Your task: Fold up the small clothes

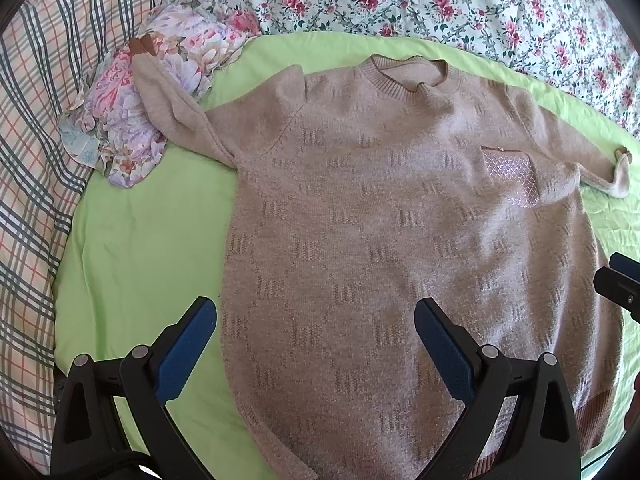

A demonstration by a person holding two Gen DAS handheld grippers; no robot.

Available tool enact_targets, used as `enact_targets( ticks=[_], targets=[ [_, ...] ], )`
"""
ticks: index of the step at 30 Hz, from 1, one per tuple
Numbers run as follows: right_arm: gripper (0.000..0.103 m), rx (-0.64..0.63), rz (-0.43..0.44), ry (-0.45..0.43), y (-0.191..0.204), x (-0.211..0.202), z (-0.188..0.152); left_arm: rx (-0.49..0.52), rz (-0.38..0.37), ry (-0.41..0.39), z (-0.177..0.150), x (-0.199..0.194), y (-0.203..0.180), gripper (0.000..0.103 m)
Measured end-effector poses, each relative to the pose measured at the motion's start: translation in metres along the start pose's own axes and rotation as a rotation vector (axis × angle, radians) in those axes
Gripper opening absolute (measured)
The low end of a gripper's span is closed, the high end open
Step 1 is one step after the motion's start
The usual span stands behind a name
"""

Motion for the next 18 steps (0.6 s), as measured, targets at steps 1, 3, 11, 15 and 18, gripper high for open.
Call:
enact_targets(
  ticks=[1, 3, 11, 15, 18],
  targets=[
    [0.095, 0.001, -0.004, 0.002, -0.0001, 0.0005, 0.0008, -0.003, -0.002, -0.011, 0.0005, -0.0004, 0.0001, 0.1],
    [0.095, -0.001, -0.013, 0.006, -0.0004, 0.0022, 0.0011, -0.002, -0.002, -0.009, 0.0005, 0.0001, -0.0002, 0.1],
    [0.095, 0.009, -0.012, 0.019, -0.0031, 0.0047, 0.0033, 0.013, 0.004, 0.011, 0.0045, 0.0051, -0.003, 0.1],
    [0.095, 0.027, -0.004, 0.034, -0.0045, 0.0054, 0.0028, 0.012, 0.0, 0.009, 0.007, 0.0069, -0.0043, 0.1],
    [0.095, 0.032, -0.004, 0.036, -0.0066, 0.0063, 0.0019, 0.018, 0.001, 0.018, 0.0079, 0.0094, -0.0067, 0.1]
  ],
)
Point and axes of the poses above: each gripper's, at about its wrist camera, not at the fingertips, and x roughly the way its jaws point, y to its left, z to its top, the point moved 2 cm from there along x, roughly the way its jaws point, and after that the axes turned 3 degrees about -x, right-handed, at the moved point
